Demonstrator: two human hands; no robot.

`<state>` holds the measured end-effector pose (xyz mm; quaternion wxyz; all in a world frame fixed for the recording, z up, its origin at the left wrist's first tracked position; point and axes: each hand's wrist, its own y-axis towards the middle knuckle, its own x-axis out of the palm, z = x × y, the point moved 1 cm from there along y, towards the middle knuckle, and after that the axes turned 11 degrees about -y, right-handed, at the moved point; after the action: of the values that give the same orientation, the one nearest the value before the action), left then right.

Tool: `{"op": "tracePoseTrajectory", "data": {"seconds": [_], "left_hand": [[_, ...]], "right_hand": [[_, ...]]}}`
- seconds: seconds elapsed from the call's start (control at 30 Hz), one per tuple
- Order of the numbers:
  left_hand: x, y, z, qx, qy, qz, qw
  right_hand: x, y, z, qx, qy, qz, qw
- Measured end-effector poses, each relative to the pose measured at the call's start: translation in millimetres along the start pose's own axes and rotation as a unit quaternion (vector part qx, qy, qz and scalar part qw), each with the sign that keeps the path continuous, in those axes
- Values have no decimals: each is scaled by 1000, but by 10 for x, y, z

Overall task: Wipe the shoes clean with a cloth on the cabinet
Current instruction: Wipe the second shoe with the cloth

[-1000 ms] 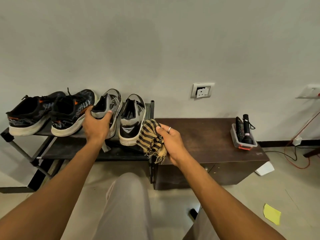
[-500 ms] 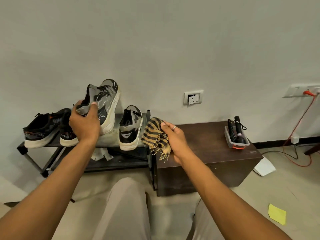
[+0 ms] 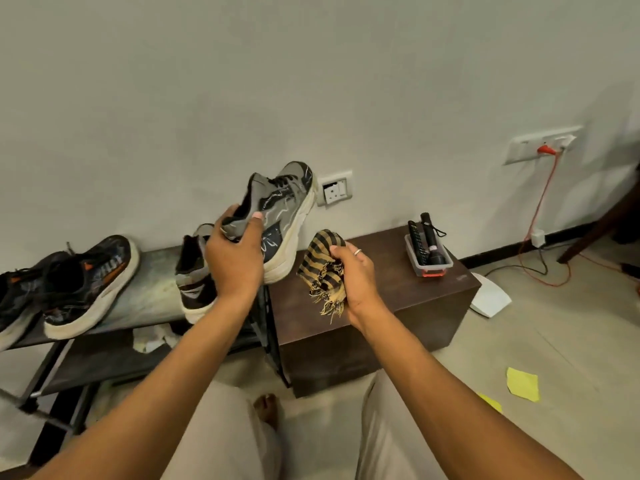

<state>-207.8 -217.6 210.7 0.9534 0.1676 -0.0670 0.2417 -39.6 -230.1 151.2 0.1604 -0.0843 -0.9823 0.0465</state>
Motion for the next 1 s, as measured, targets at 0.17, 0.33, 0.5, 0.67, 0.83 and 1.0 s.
{"op": "tracePoseTrajectory", "data": {"seconds": [0.17,0.33,0.5,0.67,0.83,1.0], "left_hand": [[315,-335,-879,-66,36,-28,997],[352,-532,-1697,-129,105,-61,984],[278,-609,-2141,-153,179,-87,968],[331,-651,-2199,-183,247,-153,939],[428,-456,-2161,-210,267,-192,921],[608,-176,-2225,-252,271,-280,886]], "right_hand": [[-499,259,385,42,-31,64,997],[-795,502,873,98,-69,59,991],[-830,667,1166,113,-108,64,986],[-804,789,1396,140,-174,106,969],[-813,798,1442,90,-271,96,954],[-780,768,1473,44,-347,50,935]]}}
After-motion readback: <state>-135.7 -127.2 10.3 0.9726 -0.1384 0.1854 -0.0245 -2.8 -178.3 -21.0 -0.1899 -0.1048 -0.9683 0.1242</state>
